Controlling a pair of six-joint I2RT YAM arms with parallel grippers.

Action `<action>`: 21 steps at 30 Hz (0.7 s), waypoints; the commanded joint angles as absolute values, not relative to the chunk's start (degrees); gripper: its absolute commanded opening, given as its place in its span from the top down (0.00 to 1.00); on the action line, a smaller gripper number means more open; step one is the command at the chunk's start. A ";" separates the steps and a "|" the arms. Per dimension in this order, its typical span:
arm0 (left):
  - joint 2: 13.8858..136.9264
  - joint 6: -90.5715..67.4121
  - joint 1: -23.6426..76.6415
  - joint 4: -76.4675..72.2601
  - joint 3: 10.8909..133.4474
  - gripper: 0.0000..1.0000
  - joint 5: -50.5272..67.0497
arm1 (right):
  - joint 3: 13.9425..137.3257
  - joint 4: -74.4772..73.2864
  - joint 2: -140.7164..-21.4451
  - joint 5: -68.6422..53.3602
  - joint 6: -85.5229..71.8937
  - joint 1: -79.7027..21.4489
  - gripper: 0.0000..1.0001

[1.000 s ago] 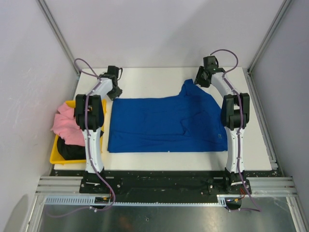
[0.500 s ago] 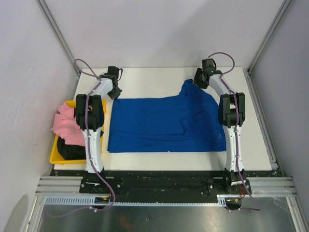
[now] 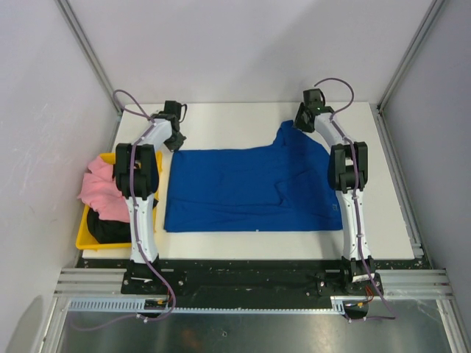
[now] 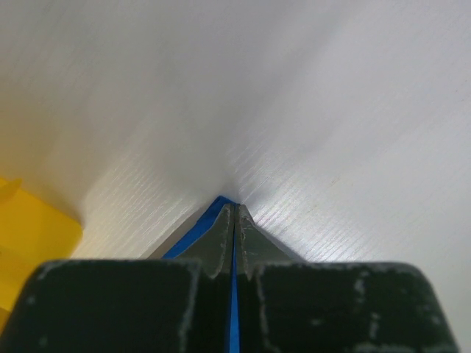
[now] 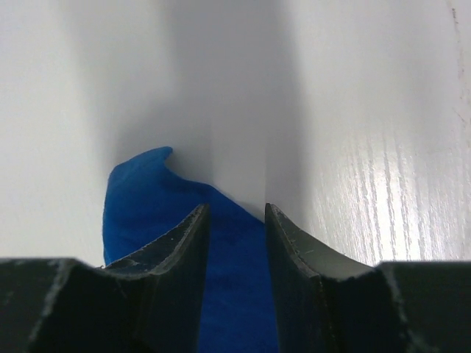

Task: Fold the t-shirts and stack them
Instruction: Grap the side of the flattened tshirt furthest away from the robot with both arms

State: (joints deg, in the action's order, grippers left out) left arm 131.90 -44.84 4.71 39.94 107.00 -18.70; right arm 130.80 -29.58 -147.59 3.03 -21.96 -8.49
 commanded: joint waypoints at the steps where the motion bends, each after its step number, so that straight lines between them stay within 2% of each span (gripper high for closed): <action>1: 131.87 -45.44 4.31 39.58 107.42 1.00 -19.12 | 133.54 -34.04 -148.81 11.26 -19.34 -10.07 0.59; 8: 131.87 -45.86 4.31 39.56 107.20 1.00 -18.46 | 133.61 -37.02 -149.45 15.92 -16.99 -11.68 0.60; 11: 131.81 -45.88 4.33 39.55 107.22 1.00 -18.34 | 133.40 -37.72 -149.79 16.39 -16.75 -12.11 0.63; 13: 131.76 -45.88 4.31 39.55 107.23 1.00 -18.19 | 133.39 -38.02 -150.01 16.58 -16.93 -12.25 0.70; 18: 131.61 -45.83 4.32 39.55 107.15 1.00 -18.29 | 133.50 -38.95 -149.30 18.85 -17.75 -11.83 0.96; 21: 131.47 -45.87 4.21 39.55 106.91 1.00 -18.33 | 132.77 -39.28 -147.73 20.62 -18.94 -10.88 0.99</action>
